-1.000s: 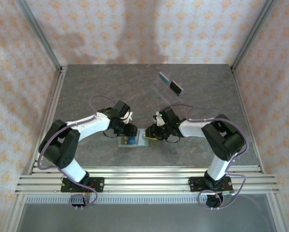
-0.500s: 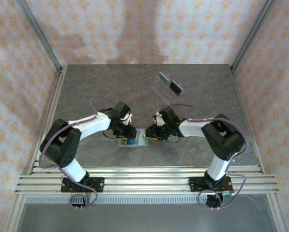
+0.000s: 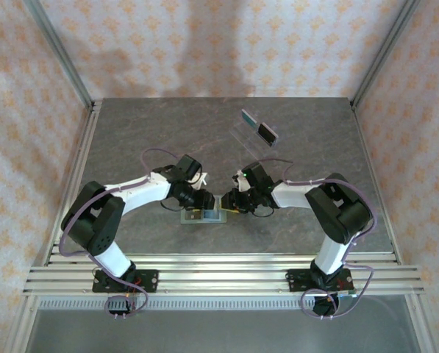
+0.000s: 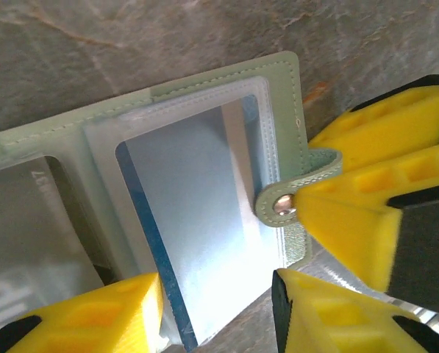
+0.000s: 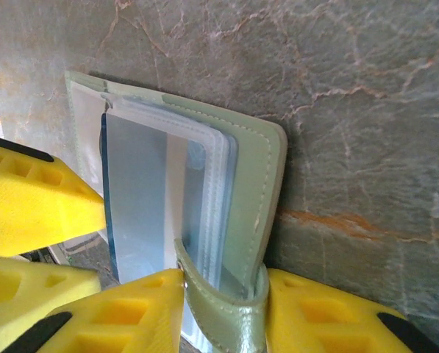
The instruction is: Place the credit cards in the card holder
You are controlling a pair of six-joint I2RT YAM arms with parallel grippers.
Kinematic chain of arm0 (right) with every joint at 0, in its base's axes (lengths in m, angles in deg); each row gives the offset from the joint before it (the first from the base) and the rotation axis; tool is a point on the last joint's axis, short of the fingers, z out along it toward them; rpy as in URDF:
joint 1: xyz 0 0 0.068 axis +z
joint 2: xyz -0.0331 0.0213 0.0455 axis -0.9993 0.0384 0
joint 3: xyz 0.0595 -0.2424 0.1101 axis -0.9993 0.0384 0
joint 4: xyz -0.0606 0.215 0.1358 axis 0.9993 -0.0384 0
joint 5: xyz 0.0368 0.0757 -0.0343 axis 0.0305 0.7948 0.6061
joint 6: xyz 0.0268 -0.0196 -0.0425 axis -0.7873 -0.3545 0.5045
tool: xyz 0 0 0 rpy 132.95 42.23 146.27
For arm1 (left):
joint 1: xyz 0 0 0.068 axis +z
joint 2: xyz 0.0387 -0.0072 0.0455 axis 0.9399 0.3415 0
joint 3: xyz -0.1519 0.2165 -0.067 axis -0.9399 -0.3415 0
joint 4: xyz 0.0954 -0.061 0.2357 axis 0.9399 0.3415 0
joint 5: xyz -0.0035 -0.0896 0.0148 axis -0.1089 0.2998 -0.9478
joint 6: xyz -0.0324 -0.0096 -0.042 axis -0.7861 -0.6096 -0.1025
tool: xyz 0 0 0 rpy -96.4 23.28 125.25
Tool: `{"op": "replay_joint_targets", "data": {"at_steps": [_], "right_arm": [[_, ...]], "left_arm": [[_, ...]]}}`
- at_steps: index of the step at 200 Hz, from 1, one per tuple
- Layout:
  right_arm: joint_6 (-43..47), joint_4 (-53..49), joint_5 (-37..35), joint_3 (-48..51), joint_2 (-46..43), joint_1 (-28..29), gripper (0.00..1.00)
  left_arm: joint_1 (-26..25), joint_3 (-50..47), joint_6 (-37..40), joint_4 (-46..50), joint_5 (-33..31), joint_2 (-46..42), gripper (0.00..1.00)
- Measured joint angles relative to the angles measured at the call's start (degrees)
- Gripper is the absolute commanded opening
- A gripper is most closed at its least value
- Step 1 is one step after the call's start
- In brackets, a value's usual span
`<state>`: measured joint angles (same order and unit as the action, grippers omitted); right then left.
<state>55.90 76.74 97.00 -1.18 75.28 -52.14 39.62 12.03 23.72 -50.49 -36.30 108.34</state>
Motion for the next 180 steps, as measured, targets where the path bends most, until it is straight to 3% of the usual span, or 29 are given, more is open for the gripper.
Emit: {"op": "replay_joint_targets", "data": {"at_steps": [85,128,180], "right_arm": [[-1.6,1.3,0.5,0.3,0.2,-0.1,0.34],[-1.8,1.6,1.0,0.4,-0.1,-0.2,0.44],[2.0,-2.7,-2.9,0.2,-2.6,0.6,0.52]], "left_arm": [[-1.8,-2.6,-3.9,-6.3,3.4,1.9,0.44],[-1.4,-2.8,-4.4,-5.0,3.1,0.6,0.50],[0.4,-3.7,-4.3,-3.6,2.1,-3.0,0.50]]}}
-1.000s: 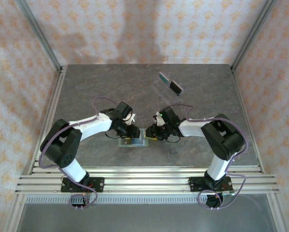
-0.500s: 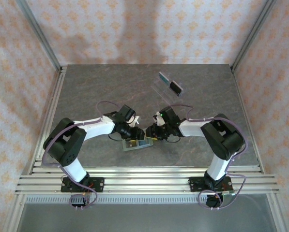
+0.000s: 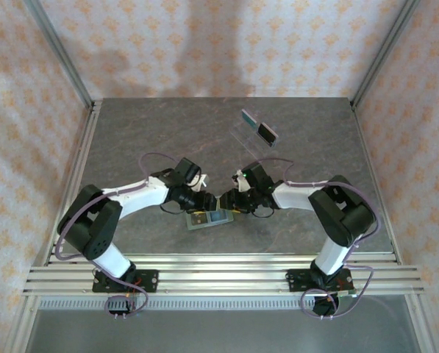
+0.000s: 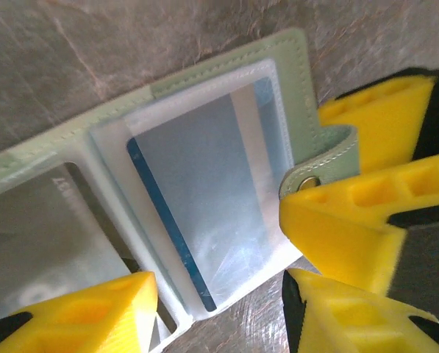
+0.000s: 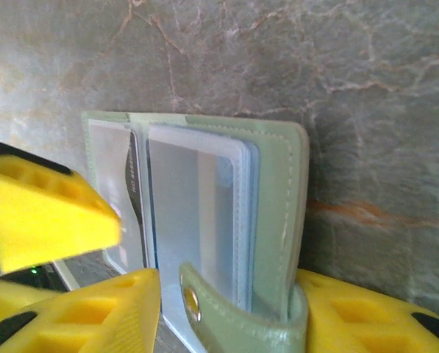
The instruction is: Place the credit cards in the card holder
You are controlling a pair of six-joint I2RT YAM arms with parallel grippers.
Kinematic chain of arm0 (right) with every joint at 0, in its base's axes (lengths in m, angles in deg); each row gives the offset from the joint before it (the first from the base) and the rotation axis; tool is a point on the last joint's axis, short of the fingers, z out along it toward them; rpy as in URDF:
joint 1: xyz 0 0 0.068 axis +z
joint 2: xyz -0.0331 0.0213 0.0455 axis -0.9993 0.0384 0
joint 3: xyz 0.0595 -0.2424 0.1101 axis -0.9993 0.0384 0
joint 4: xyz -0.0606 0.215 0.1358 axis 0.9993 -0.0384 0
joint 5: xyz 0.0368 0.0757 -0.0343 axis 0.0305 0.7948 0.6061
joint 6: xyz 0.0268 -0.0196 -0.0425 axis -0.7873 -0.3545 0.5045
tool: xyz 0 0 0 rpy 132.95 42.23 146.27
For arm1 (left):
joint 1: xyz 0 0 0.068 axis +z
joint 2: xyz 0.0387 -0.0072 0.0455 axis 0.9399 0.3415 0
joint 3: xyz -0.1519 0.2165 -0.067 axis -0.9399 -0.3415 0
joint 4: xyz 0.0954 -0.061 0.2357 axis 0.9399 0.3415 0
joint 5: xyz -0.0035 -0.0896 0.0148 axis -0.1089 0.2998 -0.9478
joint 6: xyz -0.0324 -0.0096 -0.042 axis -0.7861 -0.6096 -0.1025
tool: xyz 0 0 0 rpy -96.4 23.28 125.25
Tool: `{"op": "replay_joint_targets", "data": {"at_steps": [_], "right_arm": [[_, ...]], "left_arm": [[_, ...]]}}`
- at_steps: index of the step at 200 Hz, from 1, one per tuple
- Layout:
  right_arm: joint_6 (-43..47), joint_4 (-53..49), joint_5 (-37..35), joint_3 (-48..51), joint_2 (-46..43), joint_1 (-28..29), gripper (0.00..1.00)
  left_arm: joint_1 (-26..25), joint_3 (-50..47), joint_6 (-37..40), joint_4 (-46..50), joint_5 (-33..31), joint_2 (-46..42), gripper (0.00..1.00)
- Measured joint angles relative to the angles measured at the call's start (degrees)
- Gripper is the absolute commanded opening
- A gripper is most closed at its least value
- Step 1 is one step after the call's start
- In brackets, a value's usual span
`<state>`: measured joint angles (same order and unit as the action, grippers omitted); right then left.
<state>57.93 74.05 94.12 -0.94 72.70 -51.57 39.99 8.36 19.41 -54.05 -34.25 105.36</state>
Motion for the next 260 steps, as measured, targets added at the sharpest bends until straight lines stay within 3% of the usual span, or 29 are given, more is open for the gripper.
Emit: {"op": "replay_joint_targets", "data": {"at_steps": [51,88,260], "right_arm": [[3.8,-9.7,-4.9,0.0,-6.3,0.4,0.53],[4.5,-13.8,-6.3,-0.3,-10.4,4.1,0.52],[-0.5,-5.8,-4.2,-0.6,-3.8,6.0,0.43]], "left_arm": [[6.3,-6.9,-0.9,-0.1,-3.4,-8.5,0.50],[7.2,-11.4,-2.3,-1.2,-4.5,-10.5,0.50],[7.2,-13.1,-2.7,-4.9,-4.2,-9.5,0.48]]}}
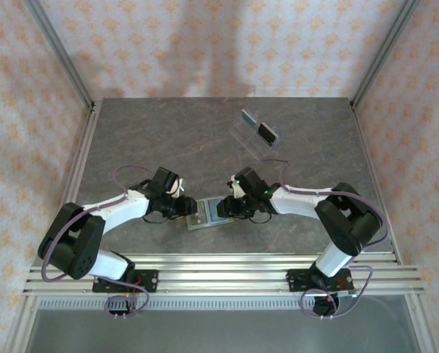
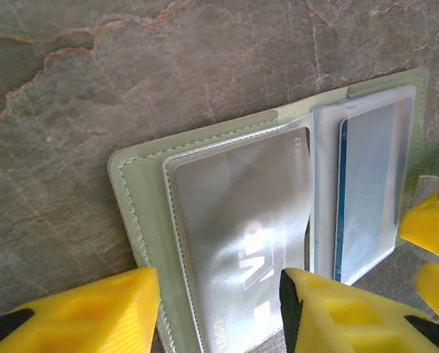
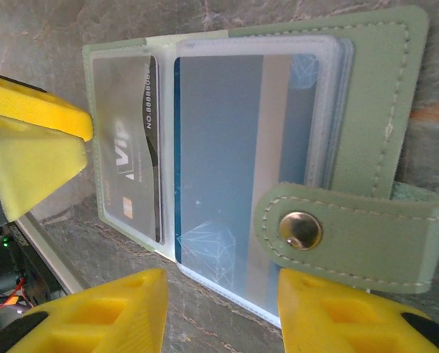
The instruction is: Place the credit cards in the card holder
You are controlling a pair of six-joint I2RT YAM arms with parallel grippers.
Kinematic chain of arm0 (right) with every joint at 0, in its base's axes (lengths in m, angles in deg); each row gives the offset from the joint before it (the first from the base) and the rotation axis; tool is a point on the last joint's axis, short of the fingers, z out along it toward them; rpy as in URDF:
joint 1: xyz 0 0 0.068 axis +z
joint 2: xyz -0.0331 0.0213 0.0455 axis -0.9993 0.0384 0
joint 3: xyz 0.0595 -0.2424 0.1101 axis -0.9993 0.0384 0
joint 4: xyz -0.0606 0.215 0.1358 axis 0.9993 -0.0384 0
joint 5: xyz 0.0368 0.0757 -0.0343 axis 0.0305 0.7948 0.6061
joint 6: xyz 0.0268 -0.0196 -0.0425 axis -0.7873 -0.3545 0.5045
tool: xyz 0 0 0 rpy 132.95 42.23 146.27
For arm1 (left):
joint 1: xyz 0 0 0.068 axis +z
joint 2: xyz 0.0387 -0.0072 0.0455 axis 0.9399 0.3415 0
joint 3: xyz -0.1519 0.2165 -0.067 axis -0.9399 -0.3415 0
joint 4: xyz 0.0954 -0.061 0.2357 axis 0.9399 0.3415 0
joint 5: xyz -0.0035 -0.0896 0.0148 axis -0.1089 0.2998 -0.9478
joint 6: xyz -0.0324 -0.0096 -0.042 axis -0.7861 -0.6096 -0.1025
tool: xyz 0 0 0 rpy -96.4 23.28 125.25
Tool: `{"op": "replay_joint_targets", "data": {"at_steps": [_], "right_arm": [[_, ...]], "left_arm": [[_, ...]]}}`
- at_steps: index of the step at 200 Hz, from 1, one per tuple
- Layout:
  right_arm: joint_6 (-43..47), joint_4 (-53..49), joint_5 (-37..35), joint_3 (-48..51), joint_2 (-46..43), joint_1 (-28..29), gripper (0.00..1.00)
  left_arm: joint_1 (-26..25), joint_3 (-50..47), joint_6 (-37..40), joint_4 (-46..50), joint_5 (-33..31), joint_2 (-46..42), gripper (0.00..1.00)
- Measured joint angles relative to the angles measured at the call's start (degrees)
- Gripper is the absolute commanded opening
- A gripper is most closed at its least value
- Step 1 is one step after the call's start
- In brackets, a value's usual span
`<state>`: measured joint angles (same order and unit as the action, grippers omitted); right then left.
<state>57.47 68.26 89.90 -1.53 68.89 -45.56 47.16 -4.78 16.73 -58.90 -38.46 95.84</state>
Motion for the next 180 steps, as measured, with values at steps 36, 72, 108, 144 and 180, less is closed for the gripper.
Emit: {"op": "replay_joint_targets", "data": {"at_steps": [36,72,108,144,180], "right_arm": [[-0.3,0.3,0.1,0.0,0.0,0.0,0.50],[-0.2,-0.5,-1.3,0.0,-0.2,0.0,0.49],[-0.2,-0.4,-1.3,0.2,-0.3,0.0,0.46],[-0.8,0.4,-0.6,0.8,-0.3,0.0,0.45],[-1.2,1.4,0.2,0.8,-0.1,0.0,0.52]], "left_arm": [[0.0,0.0,-0.7,-0.2,0.0,0.0,0.47],[0.0,0.0,-0.9,-0.3,0.0,0.0,0.47],[0.0,0.0,-1.0,-0.3,0.0,0.0,0.47],[0.0,0.0,-1.0,-0.3,0.0,0.0,0.46],[0.0,0.0,-1.0,-0.3,0.0,0.0,0.46]]}}
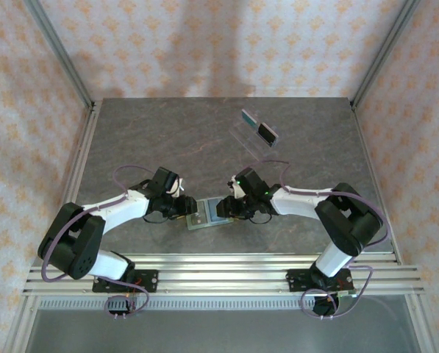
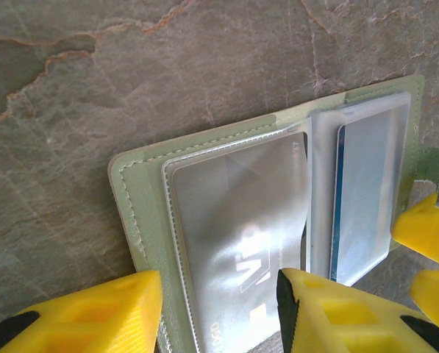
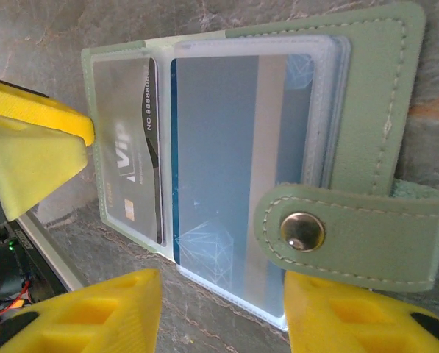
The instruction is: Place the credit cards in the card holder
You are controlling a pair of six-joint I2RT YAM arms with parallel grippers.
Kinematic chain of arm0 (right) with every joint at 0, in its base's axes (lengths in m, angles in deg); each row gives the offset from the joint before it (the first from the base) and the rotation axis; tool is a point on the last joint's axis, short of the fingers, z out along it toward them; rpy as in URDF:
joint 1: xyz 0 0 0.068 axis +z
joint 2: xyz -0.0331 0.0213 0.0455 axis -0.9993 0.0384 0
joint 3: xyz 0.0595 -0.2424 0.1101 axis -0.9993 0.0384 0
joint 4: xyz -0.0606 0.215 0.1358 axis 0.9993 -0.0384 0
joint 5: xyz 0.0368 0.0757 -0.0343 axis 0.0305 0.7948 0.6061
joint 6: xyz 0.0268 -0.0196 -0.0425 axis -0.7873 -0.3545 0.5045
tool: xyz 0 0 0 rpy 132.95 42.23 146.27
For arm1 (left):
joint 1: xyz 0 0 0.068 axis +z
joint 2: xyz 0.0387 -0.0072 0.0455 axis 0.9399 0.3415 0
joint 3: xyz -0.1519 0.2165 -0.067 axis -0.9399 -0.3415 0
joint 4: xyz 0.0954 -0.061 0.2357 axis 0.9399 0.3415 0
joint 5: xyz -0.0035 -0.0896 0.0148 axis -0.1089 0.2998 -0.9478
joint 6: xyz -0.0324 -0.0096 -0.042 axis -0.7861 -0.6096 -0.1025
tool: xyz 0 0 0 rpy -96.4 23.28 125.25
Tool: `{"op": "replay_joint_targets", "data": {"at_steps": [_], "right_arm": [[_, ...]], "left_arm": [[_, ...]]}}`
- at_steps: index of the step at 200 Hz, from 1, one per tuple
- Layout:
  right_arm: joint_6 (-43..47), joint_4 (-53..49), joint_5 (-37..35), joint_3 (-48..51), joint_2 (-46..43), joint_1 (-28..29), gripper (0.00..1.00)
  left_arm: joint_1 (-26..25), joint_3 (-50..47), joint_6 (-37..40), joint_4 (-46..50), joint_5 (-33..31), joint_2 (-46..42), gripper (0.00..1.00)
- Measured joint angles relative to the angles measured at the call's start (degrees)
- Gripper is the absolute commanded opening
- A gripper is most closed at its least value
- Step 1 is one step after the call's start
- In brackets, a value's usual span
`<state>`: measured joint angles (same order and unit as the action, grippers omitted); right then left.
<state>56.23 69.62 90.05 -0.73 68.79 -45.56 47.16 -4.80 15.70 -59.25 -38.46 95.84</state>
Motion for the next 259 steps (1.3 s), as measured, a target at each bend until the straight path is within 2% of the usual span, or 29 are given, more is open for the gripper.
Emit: {"op": "replay_joint_targets", "data": {"at_steps": [113,160,259], "right_arm": [[-1.3,1.5,0.2,0.7,0.4,0.0,0.51],[-1.1,0.5,-0.8,0.5,0.0,0.0,0.55],[-1.4,0.1,-0.4,0.4,0.9,0.0,0.46]], "left_arm": [[0.0,0.0,0.0,0.0,0.2,0.0,0.46],[0.0,0.0,0.0,0.0,0.2,0.0,0.46],[0.0,0.0,0.0,0.0,1.0,0.0,0.46]]}}
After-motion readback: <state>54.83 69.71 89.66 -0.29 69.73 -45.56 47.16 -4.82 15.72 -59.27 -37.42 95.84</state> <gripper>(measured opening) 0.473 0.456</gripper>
